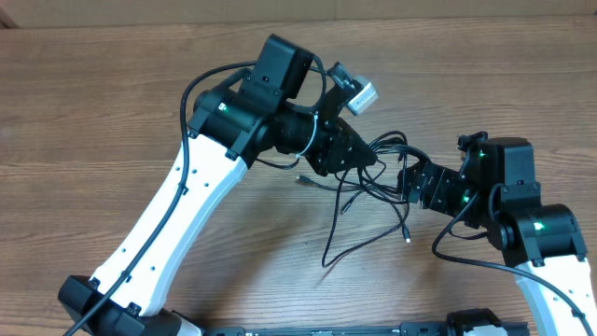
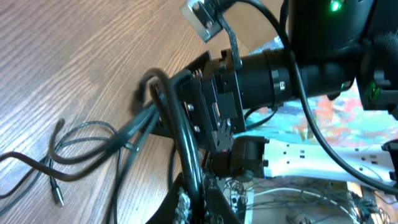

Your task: Untangle cables

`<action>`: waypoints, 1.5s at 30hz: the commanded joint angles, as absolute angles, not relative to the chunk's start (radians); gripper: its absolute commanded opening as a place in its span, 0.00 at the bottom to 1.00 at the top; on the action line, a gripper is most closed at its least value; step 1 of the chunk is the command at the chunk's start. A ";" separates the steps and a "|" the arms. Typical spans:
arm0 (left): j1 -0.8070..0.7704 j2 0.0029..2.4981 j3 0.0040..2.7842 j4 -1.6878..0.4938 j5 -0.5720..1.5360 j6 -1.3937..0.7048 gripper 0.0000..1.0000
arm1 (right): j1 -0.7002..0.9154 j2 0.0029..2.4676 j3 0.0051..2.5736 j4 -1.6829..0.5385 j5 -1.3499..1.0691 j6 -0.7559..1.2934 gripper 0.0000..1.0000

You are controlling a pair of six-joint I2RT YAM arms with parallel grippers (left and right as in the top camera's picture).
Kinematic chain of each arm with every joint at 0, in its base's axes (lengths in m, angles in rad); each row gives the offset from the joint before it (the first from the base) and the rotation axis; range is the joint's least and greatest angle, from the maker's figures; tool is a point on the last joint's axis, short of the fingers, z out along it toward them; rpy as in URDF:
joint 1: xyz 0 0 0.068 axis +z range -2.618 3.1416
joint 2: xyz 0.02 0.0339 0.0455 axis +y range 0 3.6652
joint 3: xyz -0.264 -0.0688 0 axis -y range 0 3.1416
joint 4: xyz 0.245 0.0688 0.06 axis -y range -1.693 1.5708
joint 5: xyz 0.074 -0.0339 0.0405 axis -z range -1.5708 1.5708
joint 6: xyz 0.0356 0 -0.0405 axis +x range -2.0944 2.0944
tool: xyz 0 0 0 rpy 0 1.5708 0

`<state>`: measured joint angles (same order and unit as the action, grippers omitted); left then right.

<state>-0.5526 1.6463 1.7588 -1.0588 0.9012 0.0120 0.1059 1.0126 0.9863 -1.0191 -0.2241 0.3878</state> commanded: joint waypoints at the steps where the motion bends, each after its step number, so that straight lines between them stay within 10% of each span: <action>1: -0.570 1.618 1.770 -1.085 0.853 0.056 0.04 | 0.096 1.011 0.982 -1.016 -0.217 0.451 1.00; 9: -0.569 1.618 1.770 -1.223 0.568 0.037 0.04 | 0.096 1.011 0.982 -1.030 -0.082 0.555 1.00; 32: -0.529 1.618 1.770 -1.117 0.589 0.031 0.04 | 0.096 1.011 0.982 -1.179 0.147 0.553 1.00; 38: -0.529 1.620 1.770 -1.119 0.337 -0.058 0.04 | 0.096 1.011 0.982 -1.164 -0.065 0.467 1.00; 45: -0.557 1.641 1.769 -1.112 0.507 -0.019 0.04 | 0.096 1.011 0.982 -1.010 -0.719 0.009 1.00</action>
<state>-0.5423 1.6459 1.7588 -1.1217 0.4080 -0.0383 0.0986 1.0138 0.9852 -1.0481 -0.3939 0.2218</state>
